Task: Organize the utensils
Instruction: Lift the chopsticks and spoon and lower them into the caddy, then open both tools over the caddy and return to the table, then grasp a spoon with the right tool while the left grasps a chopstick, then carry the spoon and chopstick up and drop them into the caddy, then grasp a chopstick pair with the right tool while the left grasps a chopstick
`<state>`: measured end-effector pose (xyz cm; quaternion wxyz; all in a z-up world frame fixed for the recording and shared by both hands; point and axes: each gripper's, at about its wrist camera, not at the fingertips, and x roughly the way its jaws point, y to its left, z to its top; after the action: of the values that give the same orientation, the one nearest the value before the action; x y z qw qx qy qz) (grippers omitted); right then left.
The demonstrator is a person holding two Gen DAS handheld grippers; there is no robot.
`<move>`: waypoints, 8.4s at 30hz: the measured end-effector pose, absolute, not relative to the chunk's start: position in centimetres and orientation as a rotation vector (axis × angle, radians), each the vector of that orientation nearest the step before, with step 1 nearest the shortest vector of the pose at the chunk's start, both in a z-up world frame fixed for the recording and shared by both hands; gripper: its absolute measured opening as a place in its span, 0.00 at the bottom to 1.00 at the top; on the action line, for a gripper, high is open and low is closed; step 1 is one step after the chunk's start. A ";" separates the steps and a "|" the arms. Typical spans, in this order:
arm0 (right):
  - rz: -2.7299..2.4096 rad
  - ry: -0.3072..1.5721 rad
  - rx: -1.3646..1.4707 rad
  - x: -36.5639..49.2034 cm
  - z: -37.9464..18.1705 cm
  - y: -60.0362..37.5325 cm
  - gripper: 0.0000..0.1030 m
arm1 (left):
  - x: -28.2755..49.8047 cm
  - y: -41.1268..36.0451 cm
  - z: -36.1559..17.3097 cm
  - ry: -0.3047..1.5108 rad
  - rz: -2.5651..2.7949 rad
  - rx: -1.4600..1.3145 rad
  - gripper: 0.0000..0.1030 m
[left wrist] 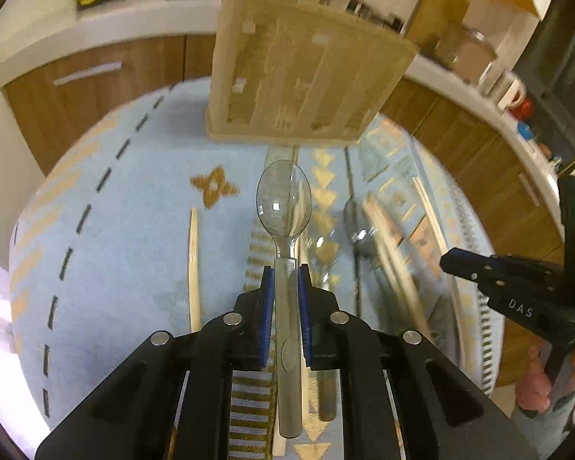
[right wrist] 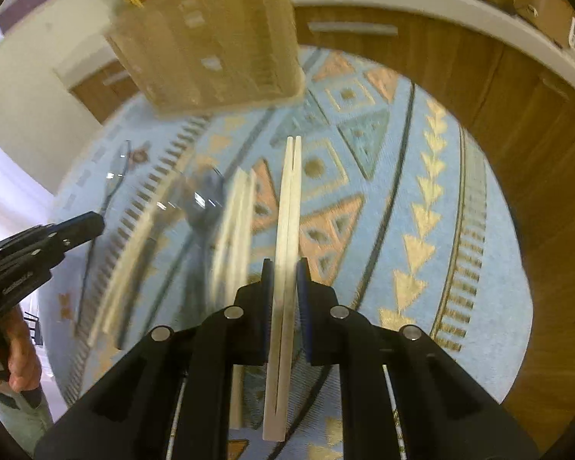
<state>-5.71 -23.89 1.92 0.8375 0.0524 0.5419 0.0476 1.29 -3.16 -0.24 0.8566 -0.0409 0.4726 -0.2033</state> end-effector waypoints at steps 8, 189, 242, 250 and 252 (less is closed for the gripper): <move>0.195 0.907 0.043 -5.6 7.8 -21.9 0.09 | 0.9 -2.4 5.9 0.764 -0.503 -0.145 0.10; 0.118 0.459 0.085 6.5 9.8 -23.7 0.32 | 13.5 -2.2 9.0 0.270 -0.477 -0.214 0.42; 0.119 1.268 0.056 -4.3 -1.3 -20.3 0.25 | 2.7 -7.8 -4.2 1.079 -0.496 0.394 0.22; 0.084 1.291 -0.064 -4.0 -1.5 -18.6 0.11 | 2.3 -8.4 -4.4 1.041 -0.451 0.432 0.04; 0.086 1.283 -0.055 -4.2 -1.5 -18.7 0.10 | 2.3 -7.7 -4.2 1.043 -0.451 0.396 0.03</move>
<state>-4.23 -18.68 -1.52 0.7999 -0.0259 0.5982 0.0402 2.25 -7.69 -4.25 0.8245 0.1861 0.4905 -0.2121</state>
